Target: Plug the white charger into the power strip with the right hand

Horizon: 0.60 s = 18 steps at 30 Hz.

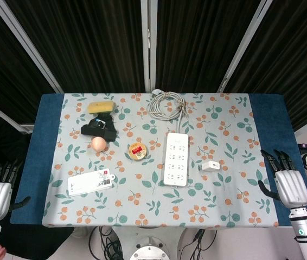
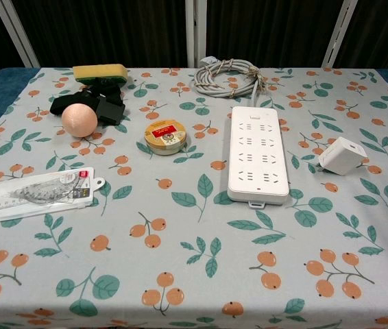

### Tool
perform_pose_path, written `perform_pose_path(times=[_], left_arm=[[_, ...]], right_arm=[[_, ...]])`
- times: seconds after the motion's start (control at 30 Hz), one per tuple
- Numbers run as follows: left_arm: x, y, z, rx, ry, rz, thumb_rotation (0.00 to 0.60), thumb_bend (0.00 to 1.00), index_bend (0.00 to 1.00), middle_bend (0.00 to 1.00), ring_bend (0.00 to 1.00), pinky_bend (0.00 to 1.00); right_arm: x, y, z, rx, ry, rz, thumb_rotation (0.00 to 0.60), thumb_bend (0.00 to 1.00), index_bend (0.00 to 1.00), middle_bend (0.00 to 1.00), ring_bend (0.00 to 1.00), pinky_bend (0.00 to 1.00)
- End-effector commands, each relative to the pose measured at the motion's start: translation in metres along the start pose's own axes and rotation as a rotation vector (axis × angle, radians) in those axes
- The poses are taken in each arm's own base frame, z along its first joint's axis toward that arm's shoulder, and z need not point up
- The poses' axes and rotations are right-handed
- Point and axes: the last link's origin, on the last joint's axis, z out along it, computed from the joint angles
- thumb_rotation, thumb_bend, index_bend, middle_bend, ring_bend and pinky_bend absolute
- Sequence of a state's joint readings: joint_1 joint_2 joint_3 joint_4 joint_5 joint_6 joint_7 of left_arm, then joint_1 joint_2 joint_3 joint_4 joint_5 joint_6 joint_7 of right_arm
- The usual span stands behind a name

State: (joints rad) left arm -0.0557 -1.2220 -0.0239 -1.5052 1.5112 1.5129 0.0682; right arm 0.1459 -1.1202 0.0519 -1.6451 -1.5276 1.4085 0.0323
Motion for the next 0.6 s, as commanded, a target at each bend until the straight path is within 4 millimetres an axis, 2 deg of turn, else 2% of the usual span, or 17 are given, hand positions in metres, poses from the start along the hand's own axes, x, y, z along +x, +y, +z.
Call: perform_pose_path(times=[0.03,0.23,0.37,0.47,0.6], left_arm=[[-0.001,0.000,0.000,0.000,-0.002,-0.002,0.600,0.09,0.02,0.02,0.00,0.00],[-0.001,0.000,-0.001,-0.003,-0.001,-0.003,0.600,0.09,0.02,0.02,0.00,0.00],[-0.001,0.000,-0.002,-0.008,0.004,-0.010,0.600,0.09,0.02,0.02,0.00,0.00],[-0.001,0.001,-0.003,-0.012,0.005,-0.012,0.600,0.09,0.02,0.02,0.00,0.00],[-0.003,0.002,-0.003,-0.021,0.002,-0.014,0.600,0.09,0.02,0.02,0.00,0.00]], right_arm=[[0.000,-0.001,0.000,0.001,-0.002,0.001,0.600,0.27,0.07,0.16,0.00,0.00],[-0.005,-0.003,0.007,-0.006,-0.027,0.020,0.600,0.26,0.07,0.16,0.00,0.00],[-0.014,-0.010,0.026,-0.023,-0.064,0.060,0.600,0.13,0.07,0.16,0.00,0.00],[-0.029,-0.019,0.045,-0.038,-0.115,0.096,0.600,0.06,0.07,0.18,0.00,0.01],[-0.055,-0.035,0.067,-0.030,-0.181,0.130,0.600,0.05,0.12,0.23,0.00,0.04]])
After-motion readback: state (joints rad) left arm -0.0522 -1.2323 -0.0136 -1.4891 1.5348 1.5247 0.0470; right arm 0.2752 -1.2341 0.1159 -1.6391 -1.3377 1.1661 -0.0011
